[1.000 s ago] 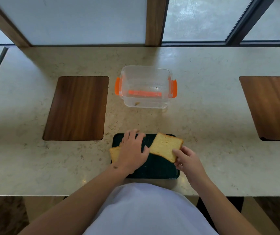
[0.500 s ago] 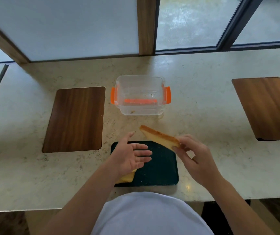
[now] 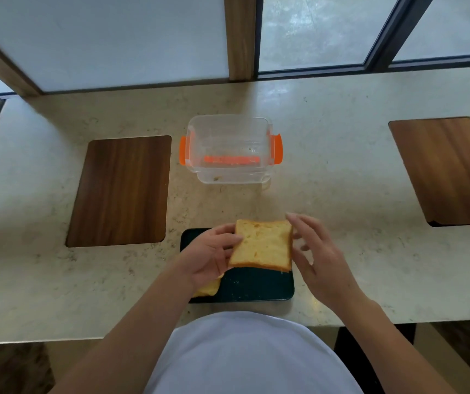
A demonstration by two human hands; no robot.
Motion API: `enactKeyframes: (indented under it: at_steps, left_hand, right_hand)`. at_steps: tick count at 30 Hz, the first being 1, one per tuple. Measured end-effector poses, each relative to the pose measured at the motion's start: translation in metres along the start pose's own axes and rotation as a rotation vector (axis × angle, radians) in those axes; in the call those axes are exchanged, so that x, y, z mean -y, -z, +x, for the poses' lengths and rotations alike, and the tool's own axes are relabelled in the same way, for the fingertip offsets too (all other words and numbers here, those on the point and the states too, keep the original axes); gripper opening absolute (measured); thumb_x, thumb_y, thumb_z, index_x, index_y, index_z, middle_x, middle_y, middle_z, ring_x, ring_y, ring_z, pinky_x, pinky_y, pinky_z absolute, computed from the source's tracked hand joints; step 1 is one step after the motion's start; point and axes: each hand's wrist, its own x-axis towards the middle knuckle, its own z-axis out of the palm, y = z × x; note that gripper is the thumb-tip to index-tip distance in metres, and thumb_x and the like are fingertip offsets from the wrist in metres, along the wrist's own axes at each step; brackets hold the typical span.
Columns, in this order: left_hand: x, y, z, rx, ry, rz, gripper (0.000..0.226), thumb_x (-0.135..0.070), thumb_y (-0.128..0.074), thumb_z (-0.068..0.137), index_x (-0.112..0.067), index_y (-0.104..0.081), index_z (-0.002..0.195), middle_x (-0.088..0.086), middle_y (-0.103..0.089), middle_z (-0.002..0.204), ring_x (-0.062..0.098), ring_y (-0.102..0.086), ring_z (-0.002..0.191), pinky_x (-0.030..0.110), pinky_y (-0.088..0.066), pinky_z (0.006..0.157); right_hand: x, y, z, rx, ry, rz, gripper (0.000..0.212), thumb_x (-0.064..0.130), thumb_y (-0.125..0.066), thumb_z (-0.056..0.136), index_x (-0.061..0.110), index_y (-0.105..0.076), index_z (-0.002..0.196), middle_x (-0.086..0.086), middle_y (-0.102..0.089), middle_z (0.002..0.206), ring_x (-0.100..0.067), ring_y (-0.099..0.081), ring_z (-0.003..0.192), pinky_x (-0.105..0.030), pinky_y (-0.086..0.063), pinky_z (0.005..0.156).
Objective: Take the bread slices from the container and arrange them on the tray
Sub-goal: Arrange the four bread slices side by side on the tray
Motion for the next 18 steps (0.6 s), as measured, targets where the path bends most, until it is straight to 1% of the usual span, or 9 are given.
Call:
enactKeyframes:
  at_steps: [1, 2, 4, 5, 6, 9, 12, 15, 18]
  left_hand:
    - [0.004, 0.001, 0.004, -0.035, -0.011, 0.006, 0.041, -0.001, -0.068, 0.085, -0.004, -0.063, 0.126, 0.019, -0.069, 0.113, 0.029, -0.069, 0.091, 0.036, -0.061, 0.073]
    - [0.007, 0.003, 0.008, -0.070, -0.020, 0.010, 0.039, 0.000, -0.067, 0.086, -0.004, -0.063, 0.125, 0.019, -0.070, 0.112, 0.029, -0.070, 0.091, 0.035, -0.061, 0.070]
    - [0.014, 0.004, 0.019, -0.147, -0.035, 0.043, 0.036, 0.001, -0.066, 0.088, -0.006, -0.063, 0.123, 0.019, -0.072, 0.111, 0.030, -0.072, 0.092, 0.034, -0.060, 0.068]
    - [0.018, 0.005, 0.024, -0.195, -0.036, 0.086, 0.035, 0.001, -0.067, 0.088, -0.008, -0.063, 0.121, 0.019, -0.072, 0.111, 0.030, -0.073, 0.093, 0.034, -0.059, 0.069]
    - [0.022, 0.005, 0.029, -0.246, -0.032, 0.149, 0.033, 0.001, -0.068, 0.088, -0.011, -0.063, 0.118, 0.018, -0.072, 0.111, 0.030, -0.073, 0.094, 0.035, -0.060, 0.070]
    - [0.039, 0.008, 0.044, -0.386, -0.002, 0.399, 0.032, -0.004, -0.069, 0.088, -0.020, -0.063, 0.116, 0.012, -0.069, 0.112, 0.027, -0.072, 0.097, 0.042, -0.061, 0.080]
    - [0.051, 0.011, 0.057, -0.508, 0.052, 0.524, 0.034, -0.013, -0.065, 0.092, -0.019, -0.058, 0.125, 0.008, -0.062, 0.117, 0.025, -0.064, 0.103, 0.044, -0.059, 0.088]
    - [0.055, 0.009, 0.071, -0.551, 0.130, 0.655, 0.046, -0.024, -0.062, 0.093, -0.017, -0.048, 0.137, 0.002, -0.055, 0.122, 0.022, -0.057, 0.108, 0.042, -0.053, 0.095]
    - [0.052, 0.008, 0.084, -0.557, 0.169, 0.745, 0.059, -0.031, -0.061, 0.091, -0.016, -0.041, 0.144, 0.001, -0.050, 0.120, 0.020, -0.054, 0.108, 0.038, -0.051, 0.091]
  right_hand:
    - [-0.003, -0.004, -0.003, 0.040, -0.190, 0.137, 0.060, 0.012, -0.056, 0.099, 0.028, -0.034, 0.153, 0.009, -0.054, 0.131, -0.007, -0.064, 0.099, -0.017, -0.054, 0.082]
    - [-0.006, -0.007, -0.004, 0.083, -0.405, 0.309, 0.059, 0.012, -0.054, 0.101, 0.028, -0.032, 0.153, 0.010, -0.058, 0.126, -0.008, -0.066, 0.097, -0.021, -0.057, 0.080]
    - [-0.015, -0.013, -0.007, 0.156, -0.766, 0.638, 0.041, 0.017, -0.048, 0.105, 0.019, -0.045, 0.146, 0.001, -0.069, 0.113, -0.015, -0.071, 0.093, -0.031, -0.061, 0.077]
    - [-0.019, -0.017, -0.008, 0.176, -0.875, 0.725, 0.034, 0.020, -0.046, 0.106, 0.017, -0.053, 0.140, -0.003, -0.073, 0.109, -0.017, -0.073, 0.092, -0.033, -0.062, 0.075]
    - [-0.022, -0.020, -0.010, 0.191, -0.940, 0.764, 0.030, 0.022, -0.046, 0.106, 0.018, -0.058, 0.134, -0.003, -0.074, 0.107, -0.017, -0.074, 0.091, -0.033, -0.062, 0.074]
    - [-0.027, -0.033, -0.014, 0.230, -1.013, 0.678, 0.027, 0.023, -0.046, 0.105, 0.021, -0.060, 0.128, -0.002, -0.073, 0.109, -0.012, -0.073, 0.091, -0.028, -0.061, 0.072]
    - [-0.032, -0.044, -0.013, 0.225, -1.093, 0.565, 0.031, 0.022, -0.049, 0.104, 0.018, -0.057, 0.133, -0.002, -0.067, 0.115, -0.015, -0.067, 0.101, -0.027, -0.057, 0.073]
    - [-0.034, -0.052, -0.008, 0.240, -1.121, 0.537, 0.039, 0.024, -0.054, 0.101, 0.017, -0.053, 0.139, 0.001, -0.061, 0.120, -0.011, -0.060, 0.103, -0.022, -0.054, 0.069]
    - [-0.036, -0.055, 0.001, 0.255, -1.110, 0.503, 0.043, 0.026, -0.056, 0.100, 0.016, -0.051, 0.141, 0.006, -0.058, 0.114, -0.006, -0.058, 0.097, -0.022, -0.053, 0.068]
